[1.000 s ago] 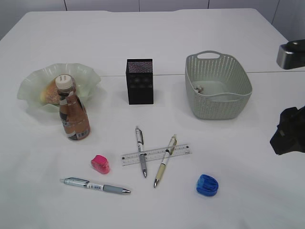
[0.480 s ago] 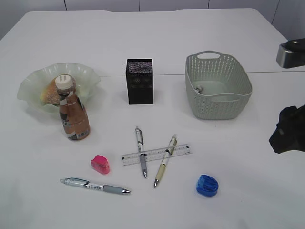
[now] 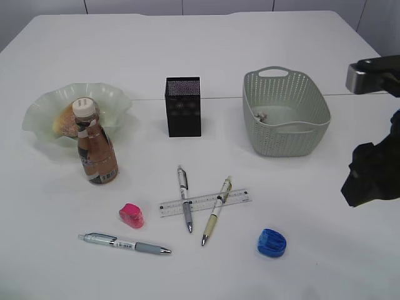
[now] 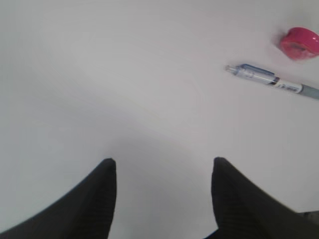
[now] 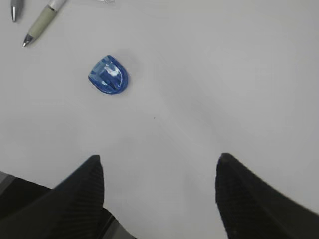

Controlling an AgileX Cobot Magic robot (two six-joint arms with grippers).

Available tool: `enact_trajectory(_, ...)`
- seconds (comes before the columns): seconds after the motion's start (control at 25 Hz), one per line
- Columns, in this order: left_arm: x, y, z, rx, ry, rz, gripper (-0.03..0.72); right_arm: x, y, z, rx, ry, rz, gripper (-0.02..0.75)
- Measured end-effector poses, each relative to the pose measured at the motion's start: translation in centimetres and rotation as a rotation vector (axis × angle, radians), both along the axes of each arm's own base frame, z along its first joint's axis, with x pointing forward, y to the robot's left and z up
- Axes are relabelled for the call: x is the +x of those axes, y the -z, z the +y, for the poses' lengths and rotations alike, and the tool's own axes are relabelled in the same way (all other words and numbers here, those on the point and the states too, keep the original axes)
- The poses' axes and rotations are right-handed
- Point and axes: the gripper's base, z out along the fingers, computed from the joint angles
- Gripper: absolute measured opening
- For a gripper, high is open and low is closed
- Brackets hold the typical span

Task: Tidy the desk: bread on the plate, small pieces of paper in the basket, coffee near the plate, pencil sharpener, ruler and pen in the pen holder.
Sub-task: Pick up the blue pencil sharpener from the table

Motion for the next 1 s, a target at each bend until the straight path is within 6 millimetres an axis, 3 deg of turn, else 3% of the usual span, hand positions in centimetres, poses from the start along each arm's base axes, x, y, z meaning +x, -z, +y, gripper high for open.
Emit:
enact_trajectory(0.2, 0.5, -2.9, -0.2, -0.012, 0.038, -0.009, 0.439, 0.7, -0.7, 2.1, 0.001, -0.056, -0.005, 0.512)
enact_trajectory(0.32, 0.8, -3.7, -0.2, -0.011, 0.045, -0.024, 0.432, 1.6, 0.1, 3.2, -0.021, -0.073, 0.051, 0.512)
enact_trajectory(0.68, 0.4, -3.7, -0.2, -0.016, 0.057, 0.016, 0.414, 5.6, 5.6, 7.6, -0.141, -0.074, 0.218, 0.512)
enact_trajectory(0.84, 0.4, -3.7, -0.2, -0.012, 0.058, 0.018, 0.413, 7.6, 8.2, 8.6, -0.182, -0.027, 0.264, 0.512)
enact_trajectory(1.0, 0.4, -3.7, -0.2, -0.012, 0.058, 0.018, 0.413, 8.5, 10.1, 9.2, -0.181, -0.014, 0.298, 0.512)
